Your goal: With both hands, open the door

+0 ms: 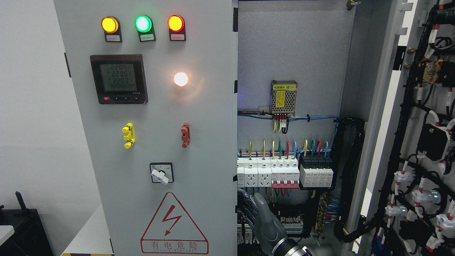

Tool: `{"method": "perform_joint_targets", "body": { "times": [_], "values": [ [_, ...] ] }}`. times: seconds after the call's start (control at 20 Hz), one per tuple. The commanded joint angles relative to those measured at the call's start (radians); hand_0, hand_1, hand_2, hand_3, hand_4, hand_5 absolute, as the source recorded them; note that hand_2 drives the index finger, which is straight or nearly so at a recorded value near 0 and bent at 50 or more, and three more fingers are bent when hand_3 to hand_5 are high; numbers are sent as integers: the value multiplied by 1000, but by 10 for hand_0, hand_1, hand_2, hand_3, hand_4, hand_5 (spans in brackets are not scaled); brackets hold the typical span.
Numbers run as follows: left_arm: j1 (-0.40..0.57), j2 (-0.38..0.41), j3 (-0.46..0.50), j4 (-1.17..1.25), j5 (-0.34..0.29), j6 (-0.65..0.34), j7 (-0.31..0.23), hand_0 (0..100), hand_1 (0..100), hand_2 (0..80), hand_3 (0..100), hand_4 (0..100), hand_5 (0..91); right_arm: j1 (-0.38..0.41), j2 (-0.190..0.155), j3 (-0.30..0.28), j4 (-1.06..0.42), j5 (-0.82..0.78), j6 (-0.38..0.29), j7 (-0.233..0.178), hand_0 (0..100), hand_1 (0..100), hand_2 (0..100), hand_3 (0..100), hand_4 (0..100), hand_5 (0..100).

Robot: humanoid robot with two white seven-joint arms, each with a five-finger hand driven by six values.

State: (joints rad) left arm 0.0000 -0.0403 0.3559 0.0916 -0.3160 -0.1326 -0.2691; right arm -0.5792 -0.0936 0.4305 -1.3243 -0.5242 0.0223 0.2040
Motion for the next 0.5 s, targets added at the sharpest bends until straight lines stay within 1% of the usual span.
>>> {"method": "perform_joint_targets", "body": {
  "times": [0.0, 0.1, 0.2, 0.45],
  "values": [
    [5, -1, 0, -1, 0, 1, 1, 0, 0, 0, 0, 43, 0, -1, -1, 1, 0, -26, 11, 0, 0, 0, 0, 0, 0, 0],
    [5, -1, 0, 0, 0, 1, 1, 0, 0, 0, 0, 43, 0, -1, -3, 1, 0, -26, 11, 6, 0, 0, 0, 0, 0, 0],
    [5, 0, 0, -1, 0, 1, 1, 0, 0, 0, 0, 43, 0, -1, -3, 1, 0, -26, 13, 26, 0, 0, 0, 0, 0, 0],
    [5, 0, 0, 0, 0, 1, 1, 0, 0, 0, 0, 43, 0, -7, -5, 1, 2, -28, 16, 29, 0, 0, 0, 0, 0, 0]
  ]
}}
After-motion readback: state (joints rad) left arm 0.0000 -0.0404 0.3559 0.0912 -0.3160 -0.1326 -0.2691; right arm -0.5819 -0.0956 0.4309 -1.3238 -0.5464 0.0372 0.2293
